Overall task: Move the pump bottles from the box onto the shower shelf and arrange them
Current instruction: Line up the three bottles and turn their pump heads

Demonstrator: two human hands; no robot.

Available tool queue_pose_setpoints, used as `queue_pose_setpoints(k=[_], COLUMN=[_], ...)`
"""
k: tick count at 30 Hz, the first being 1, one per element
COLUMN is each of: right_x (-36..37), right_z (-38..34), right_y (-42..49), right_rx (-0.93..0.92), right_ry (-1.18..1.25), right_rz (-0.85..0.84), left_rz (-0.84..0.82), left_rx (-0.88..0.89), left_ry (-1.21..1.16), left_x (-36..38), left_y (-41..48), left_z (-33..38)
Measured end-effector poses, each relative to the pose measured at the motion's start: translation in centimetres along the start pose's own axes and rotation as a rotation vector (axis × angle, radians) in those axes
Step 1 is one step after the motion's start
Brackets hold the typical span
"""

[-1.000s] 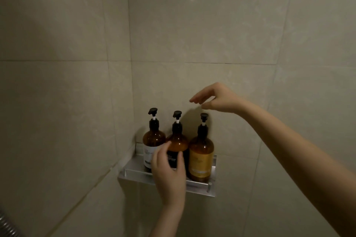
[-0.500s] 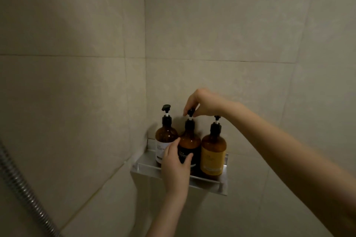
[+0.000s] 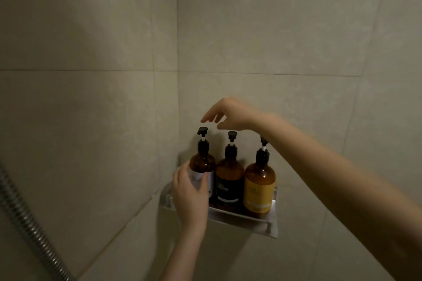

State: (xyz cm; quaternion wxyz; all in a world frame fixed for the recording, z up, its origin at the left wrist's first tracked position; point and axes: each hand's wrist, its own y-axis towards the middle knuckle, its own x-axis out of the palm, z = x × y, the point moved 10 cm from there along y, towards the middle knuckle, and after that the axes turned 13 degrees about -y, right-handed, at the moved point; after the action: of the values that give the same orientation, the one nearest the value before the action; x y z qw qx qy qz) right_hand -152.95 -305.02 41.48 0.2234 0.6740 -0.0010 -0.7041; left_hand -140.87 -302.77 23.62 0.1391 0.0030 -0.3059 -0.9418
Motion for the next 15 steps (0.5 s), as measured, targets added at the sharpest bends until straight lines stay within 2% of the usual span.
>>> queue_pose_setpoints(k=[6,15], right_x=[2.3,2.8], right_z=[-2.0,-1.9], right_y=[2.5,3.3], right_rx=[-0.045,-0.075], right_ry=[-0.092,-0.074], right_rz=[-0.063,-0.040], left_rz=[-0.134,-0.143], left_rx=[-0.041,-0.037], left_ry=[-0.005,-0.028], left_x=[1.4,1.5], left_y=[0.5,0.7], left_z=[-1.5,-2.1])
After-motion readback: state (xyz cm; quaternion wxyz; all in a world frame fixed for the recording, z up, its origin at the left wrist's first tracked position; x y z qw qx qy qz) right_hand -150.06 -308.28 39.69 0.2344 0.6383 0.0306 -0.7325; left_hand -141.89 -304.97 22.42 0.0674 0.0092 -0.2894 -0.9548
